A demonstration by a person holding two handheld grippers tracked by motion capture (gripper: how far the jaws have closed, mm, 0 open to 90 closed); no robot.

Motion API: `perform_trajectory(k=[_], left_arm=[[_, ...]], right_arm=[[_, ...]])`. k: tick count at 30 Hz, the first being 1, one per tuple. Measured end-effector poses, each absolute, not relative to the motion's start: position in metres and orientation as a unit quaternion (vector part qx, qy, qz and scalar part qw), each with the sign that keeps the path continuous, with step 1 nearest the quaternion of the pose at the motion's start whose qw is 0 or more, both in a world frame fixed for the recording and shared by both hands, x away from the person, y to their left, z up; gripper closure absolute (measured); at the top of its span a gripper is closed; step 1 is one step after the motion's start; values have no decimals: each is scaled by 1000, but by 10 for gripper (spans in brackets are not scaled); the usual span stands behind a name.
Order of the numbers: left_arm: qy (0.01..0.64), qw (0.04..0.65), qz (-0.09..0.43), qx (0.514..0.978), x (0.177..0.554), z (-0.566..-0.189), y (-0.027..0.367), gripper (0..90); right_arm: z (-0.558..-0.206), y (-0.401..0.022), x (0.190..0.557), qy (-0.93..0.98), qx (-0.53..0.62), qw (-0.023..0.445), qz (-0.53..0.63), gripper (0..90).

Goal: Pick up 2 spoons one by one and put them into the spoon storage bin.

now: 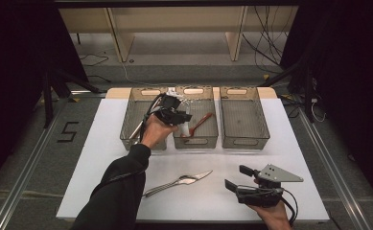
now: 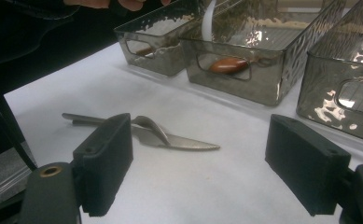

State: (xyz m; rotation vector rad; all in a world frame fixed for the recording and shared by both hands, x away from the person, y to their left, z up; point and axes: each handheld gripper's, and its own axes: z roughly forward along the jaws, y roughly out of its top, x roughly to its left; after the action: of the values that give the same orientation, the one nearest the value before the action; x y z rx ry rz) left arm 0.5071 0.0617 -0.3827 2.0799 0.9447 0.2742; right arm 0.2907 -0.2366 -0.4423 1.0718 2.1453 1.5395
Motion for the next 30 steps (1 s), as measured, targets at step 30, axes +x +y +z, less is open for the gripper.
perform_trajectory(k=[30], left_arm=[[380, 373, 101, 841, 513, -397, 56, 740]], right_arm=[[-442, -237, 290, 744, 374, 145, 535, 237]])
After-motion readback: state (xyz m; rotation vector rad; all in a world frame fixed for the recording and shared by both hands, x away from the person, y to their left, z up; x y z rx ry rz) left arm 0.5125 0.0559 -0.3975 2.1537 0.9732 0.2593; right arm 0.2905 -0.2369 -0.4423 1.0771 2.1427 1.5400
